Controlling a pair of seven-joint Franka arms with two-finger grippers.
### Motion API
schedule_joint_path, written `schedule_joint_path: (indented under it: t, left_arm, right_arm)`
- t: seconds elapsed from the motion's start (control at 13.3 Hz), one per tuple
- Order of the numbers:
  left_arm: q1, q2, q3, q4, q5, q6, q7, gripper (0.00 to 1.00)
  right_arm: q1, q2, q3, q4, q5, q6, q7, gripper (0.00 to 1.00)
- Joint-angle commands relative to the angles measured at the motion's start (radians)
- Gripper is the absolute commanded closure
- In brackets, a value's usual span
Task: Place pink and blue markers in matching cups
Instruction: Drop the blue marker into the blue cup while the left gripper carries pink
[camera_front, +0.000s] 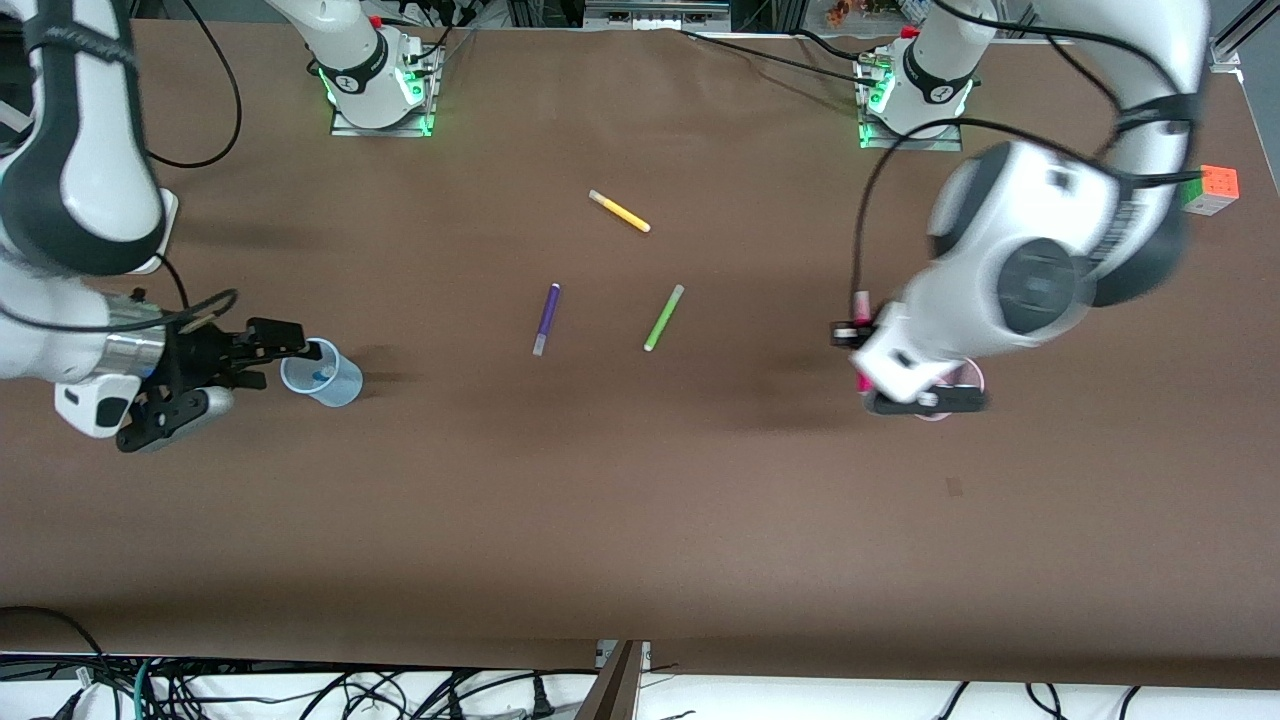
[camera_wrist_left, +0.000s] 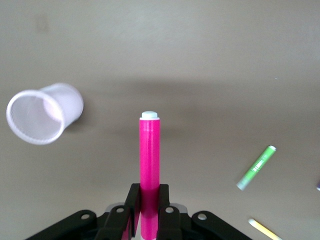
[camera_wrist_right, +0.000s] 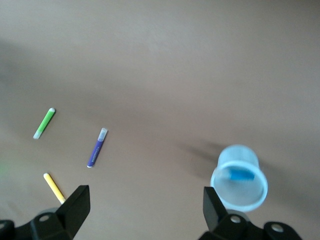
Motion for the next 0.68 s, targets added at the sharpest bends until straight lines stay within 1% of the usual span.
schedule_joint_path:
  t: [0.0, 0.08, 0.23, 0.3, 0.38, 0.45, 0.6]
  left_arm:
    - [0.112, 0.02, -0.011, 0.019, -0.13, -0.095, -0.062, 1.0]
    - [0.146, 0.024, -0.011, 0.011, -0.166, -0.118, -0.09, 1.0]
    - [0.2, 0.031, -0.011, 0.008, -0.236, -0.149, -0.113, 1.0]
    - [0.233, 0.055, -0.011, 0.008, -0.291, -0.156, -0.147, 1.0]
    - [0.267, 0.076, -0.011, 0.002, -0.35, -0.167, -0.162, 1.0]
    - [0.301, 0.101, -0.011, -0.006, -0.408, -0.187, -0.164, 1.0]
    - [0.379, 0.141, -0.011, -0.023, -0.5, -0.216, -0.164, 1.0]
  right_arm:
    - [0.024, -0.047, -0.007, 0.001, -0.067, -0.1, 0.212, 0.0]
    - [0.024, -0.054, -0.007, 0.018, -0.073, -0.143, 0.249, 0.0]
    - [0.026, -0.064, -0.005, 0.055, -0.116, -0.237, 0.338, 0.0]
    - [0.027, -0.071, -0.002, 0.061, -0.124, -0.249, 0.394, 0.0]
    - [0.026, -0.094, 0.001, 0.061, -0.156, -0.248, 0.409, 0.0]
    - [0.023, -0.119, 0.012, 0.045, -0.195, -0.249, 0.401, 0.0]
    - [0.014, -0.206, 0.02, -0.047, -0.242, -0.239, 0.398, 0.0]
